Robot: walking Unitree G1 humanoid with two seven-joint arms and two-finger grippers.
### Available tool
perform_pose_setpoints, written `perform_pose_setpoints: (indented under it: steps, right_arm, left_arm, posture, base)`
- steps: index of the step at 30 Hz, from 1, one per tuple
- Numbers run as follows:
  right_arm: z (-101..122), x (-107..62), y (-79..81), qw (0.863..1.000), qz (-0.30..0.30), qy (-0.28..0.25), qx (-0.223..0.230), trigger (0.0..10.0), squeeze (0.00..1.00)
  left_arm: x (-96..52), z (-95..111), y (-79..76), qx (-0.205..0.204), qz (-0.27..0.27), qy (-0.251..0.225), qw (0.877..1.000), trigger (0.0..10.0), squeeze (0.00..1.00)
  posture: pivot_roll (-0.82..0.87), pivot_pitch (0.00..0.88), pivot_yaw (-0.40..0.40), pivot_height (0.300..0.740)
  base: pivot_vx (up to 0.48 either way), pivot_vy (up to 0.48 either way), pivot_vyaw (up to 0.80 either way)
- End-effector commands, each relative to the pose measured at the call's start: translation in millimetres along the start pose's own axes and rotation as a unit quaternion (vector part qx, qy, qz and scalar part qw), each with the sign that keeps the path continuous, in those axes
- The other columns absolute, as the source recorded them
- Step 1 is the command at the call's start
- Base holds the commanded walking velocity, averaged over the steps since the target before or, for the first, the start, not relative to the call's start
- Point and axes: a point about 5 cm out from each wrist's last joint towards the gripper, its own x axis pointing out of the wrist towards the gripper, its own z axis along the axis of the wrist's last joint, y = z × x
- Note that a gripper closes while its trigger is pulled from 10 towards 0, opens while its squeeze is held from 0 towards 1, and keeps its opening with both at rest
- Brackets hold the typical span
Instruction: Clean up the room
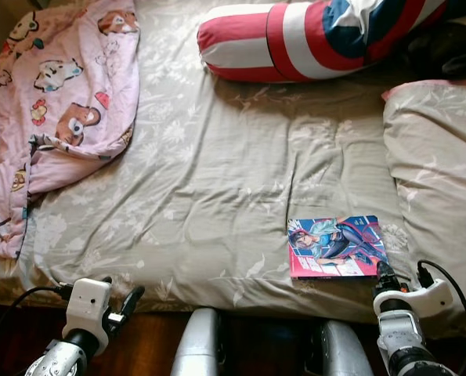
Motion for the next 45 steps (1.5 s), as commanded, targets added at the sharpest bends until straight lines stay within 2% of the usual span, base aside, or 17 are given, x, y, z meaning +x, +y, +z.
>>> perform_pose_setpoints:
  steps: [1,8,9,13,15,17,18,19,20,21,25,27,30,32,36,40,45]
  right_arm:
    - [-5.7,-7.9,-18.2,0.999,-0.047,0.005,-0.003,10.0,0.00]
    - [-0.2,-10.9,-28.1,0.997,-0.076,-0.009,-0.009,10.0,0.00]
    - [1.0,-11.1,-29.1,0.997,-0.076,-0.010,-0.013,10.0,0.00]
    - [1.9,-8.8,-23.1,0.998,-0.055,-0.007,-0.035,10.0,0.00]
    - [1.7,-7.9,-20.5,0.998,-0.047,-0.004,-0.046,10.0,0.00]
    - [0.6,-5.0,-8.3,0.993,-0.002,0.001,-0.117,10.0,0.00]
    - [0.6,-5.0,-8.3,0.993,-0.002,0.001,-0.117,10.0,0.00]
    - [-2.7,-4.1,-0.3,0.986,0.032,0.011,-0.162,10.0,0.00]
    - [-8.3,-3.5,10.7,0.971,0.079,0.025,-0.223,10.0,0.00]
    - [-8.3,-3.5,10.7,0.971,0.079,0.025,-0.223,10.0,0.00]
    - [-13.2,-4.7,17.0,0.950,0.117,0.037,-0.286,10.0,0.00]
    - [-14.0,-5.2,16.6,0.946,0.119,0.039,-0.298,10.0,0.00]
    - [-18.1,-9.2,5.5,0.939,0.101,0.057,-0.324,10.0,0.00]
    - [-26.4,-14.5,-5.8,0.929,0.083,0.086,-0.350,10.0,0.00]
    - [-44.1,-29.3,-31.5,0.921,0.043,0.142,-0.360,10.0,0.00]
    - [-54.8,-44.2,-54.5,0.914,0.006,0.180,-0.363,10.0,0.00]
    - [-62.4,-54.3,-67.0,0.908,-0.011,0.205,-0.365,10.0,0.00]
  left_arm:
    - [-4.0,-9.9,2.2,-0.001,0.002,0.025,1.000,10.0,0.00]
    - [5.4,-11.4,-2.4,-0.008,0.002,0.021,1.000,10.0,0.00]
    - [13.2,-15.2,-5.9,-0.015,0.005,0.022,1.000,10.0,0.00]
    - [23.9,-21.8,-11.3,-0.028,0.012,0.026,0.999,10.0,0.00]
    - [26.4,-23.6,-12.7,-0.031,0.015,0.027,0.999,10.0,0.00]
    - [33.5,-29.1,-16.4,-0.054,0.029,0.031,0.998,10.0,0.00]
    - [33.5,-29.1,-16.4,-0.054,0.029,0.031,0.998,10.0,0.00]
    - [37.0,-32.0,-16.7,-0.071,0.042,0.033,0.996,10.0,0.00]
    - [43.1,-37.1,-16.9,-0.097,0.063,0.040,0.993,10.0,0.00]
    - [43.1,-37.1,-16.9,-0.097,0.063,0.040,0.993,10.0,0.00]
    - [50.9,-47.3,-13.5,-0.125,0.091,0.061,0.986,10.0,0.00]
    - [52.5,-49.4,-12.9,-0.130,0.098,0.067,0.984,10.0,0.00]
    - [58.4,-55.0,-16.0,-0.139,0.105,0.085,0.981,10.0,0.00]
    - [58.4,-61.7,-17.9,-0.148,0.110,0.105,0.977,10.0,0.00]
    - [50.1,-79.8,-20.5,-0.159,0.126,0.153,0.967,10.0,0.00]
    - [41.8,-94.5,-29.5,-0.160,0.122,0.190,0.961,10.0,0.00]
    - [33.3,-106.9,-34.4,-0.161,0.124,0.225,0.953,10.0,0.00]
  posture:
    - [0.28,0.315,0.156,0.646]
    - [0.25,0.280,0.136,0.646]
    - [0.23,0.232,0.106,0.646]
    - [0.20,0.172,0.074,0.646]
    - [0.20,0.172,0.074,0.646]
    - [0.18,0.098,0.037,0.646]
    - [0.18,0.098,0.037,0.646]
    - [0.16,0.060,0.018,0.646]
    - [0.14,0.018,0.006,0.646]
    - [0.14,0.018,0.006,0.646]
    - [0.10,0.000,-0.009,0.646]
    - [0.10,0.000,-0.011,0.646]
    - [0.09,0.000,-0.020,0.646]
    - [0.08,0.000,-0.019,0.646]
    - [0.08,0.000,-0.021,0.646]
    - [0.11,0.000,-0.031,0.646]
    - [0.06,0.000,-0.007,0.661]
  base:
    - [0.000,0.000,0.00]
    - [0.000,0.000,0.00]
    - [0.000,0.000,0.00]
    - [0.000,0.000,0.00]
    - [0.000,0.000,0.00]
    - [0.000,0.000,0.00]
    - [0.000,0.000,0.00]
    - [0.000,0.000,0.00]
    - [0.000,0.000,0.00]
    - [0.000,0.000,0.00]
    - [0.000,0.000,0.00]
    - [0.000,0.000,0.00]
    - [0.000,0.000,0.00]
    - [0.000,0.000,0.00]
    - [0.000,0.000,0.00]
    - [0.000,0.000,0.00]
    - [0.000,0.000,0.00]
